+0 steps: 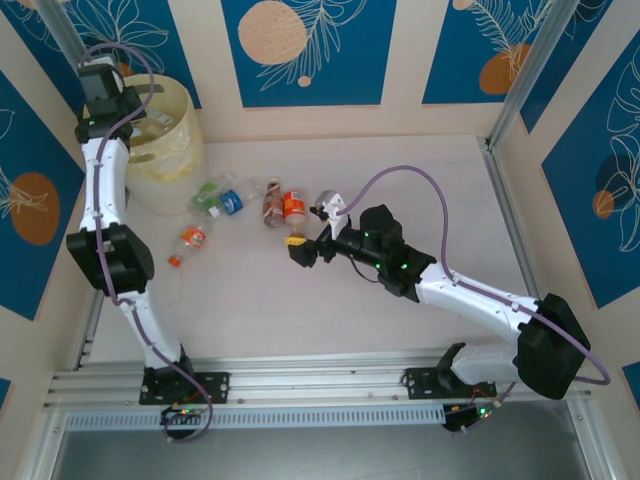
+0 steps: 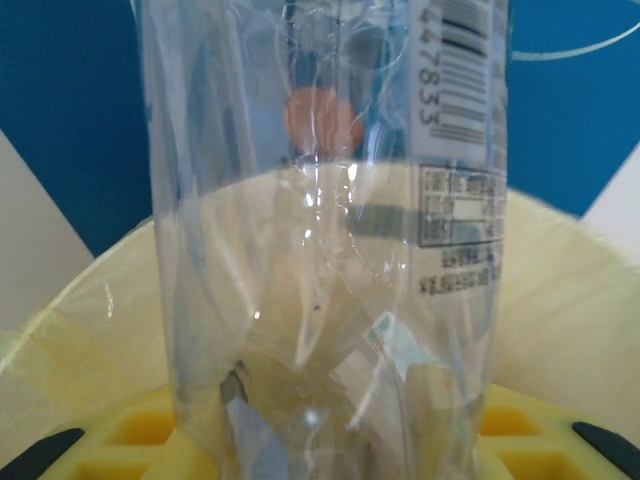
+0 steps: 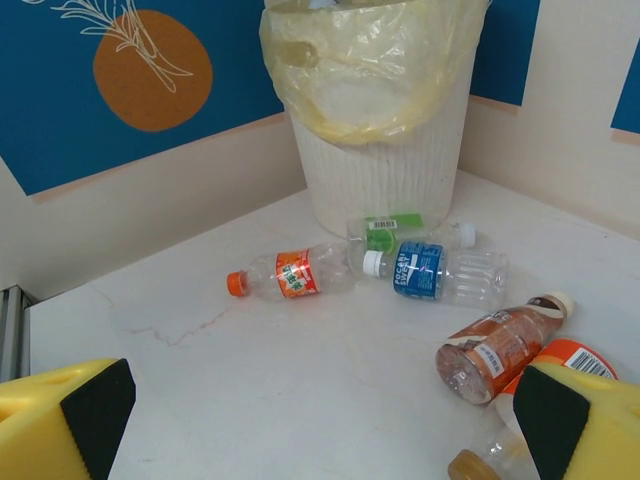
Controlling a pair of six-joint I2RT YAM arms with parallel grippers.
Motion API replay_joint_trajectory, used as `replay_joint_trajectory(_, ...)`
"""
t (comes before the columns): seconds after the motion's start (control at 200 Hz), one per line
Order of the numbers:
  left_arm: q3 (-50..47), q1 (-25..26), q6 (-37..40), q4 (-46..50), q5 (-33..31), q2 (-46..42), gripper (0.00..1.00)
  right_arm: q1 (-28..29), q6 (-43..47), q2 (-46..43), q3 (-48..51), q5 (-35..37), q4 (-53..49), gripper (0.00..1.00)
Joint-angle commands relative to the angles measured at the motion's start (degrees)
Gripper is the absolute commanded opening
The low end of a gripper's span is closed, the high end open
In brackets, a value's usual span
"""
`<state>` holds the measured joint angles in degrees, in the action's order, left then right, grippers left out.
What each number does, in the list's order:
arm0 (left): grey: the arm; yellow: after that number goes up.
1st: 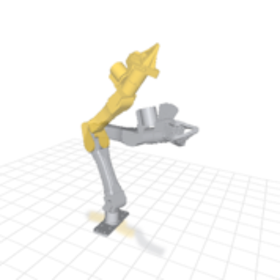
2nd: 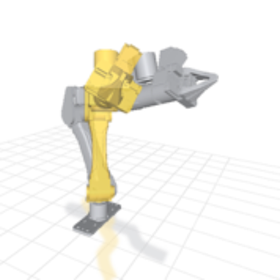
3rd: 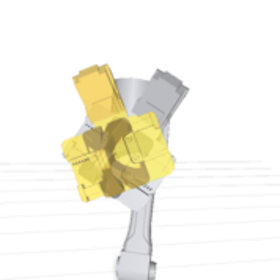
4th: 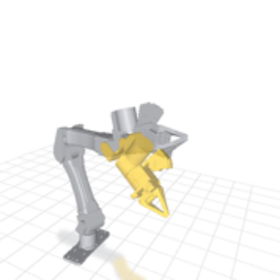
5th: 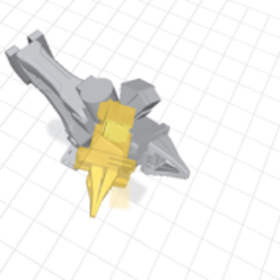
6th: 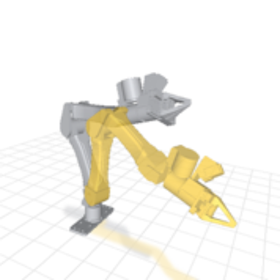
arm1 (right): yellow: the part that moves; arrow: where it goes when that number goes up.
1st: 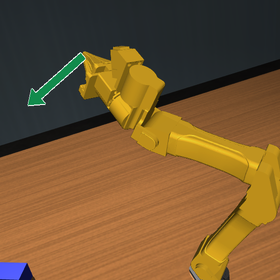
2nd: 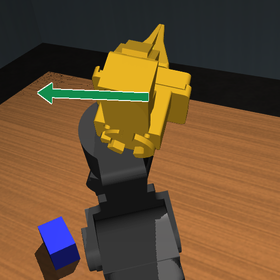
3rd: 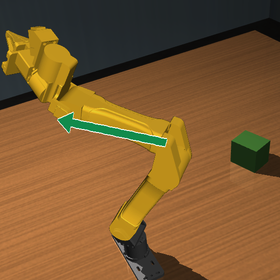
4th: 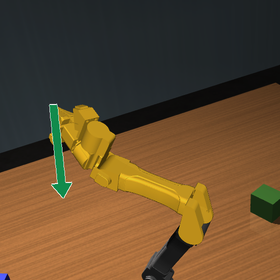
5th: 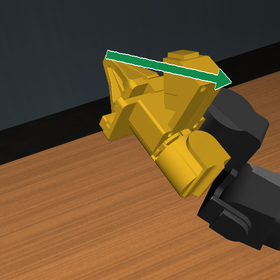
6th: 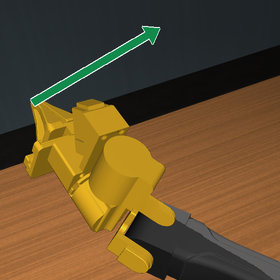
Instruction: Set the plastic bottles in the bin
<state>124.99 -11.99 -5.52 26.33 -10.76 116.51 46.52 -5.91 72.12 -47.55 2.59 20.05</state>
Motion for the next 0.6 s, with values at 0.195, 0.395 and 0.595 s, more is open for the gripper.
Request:
replay_joint_trajectory(0.195,4.53,-1.18,7.7,-0.76,-12.3,5.54,0.43,0.66,1.08,-0.76,-0.78,2.49,-1.15,1.0)
replay_joint_trajectory(0.395,9.76,-1.17,4.69,3.14,-9.19,7.09,0.69,0.64,1.52,-0.05,-1.43,2.61,-1.9,0.99)
replay_joint_trajectory(0.595,12.28,-0.71,-1.19,8.4,-1.64,2.73,0.79,0.83,1.67,-0.31,-1.22,2.35,-1.66,1.0)
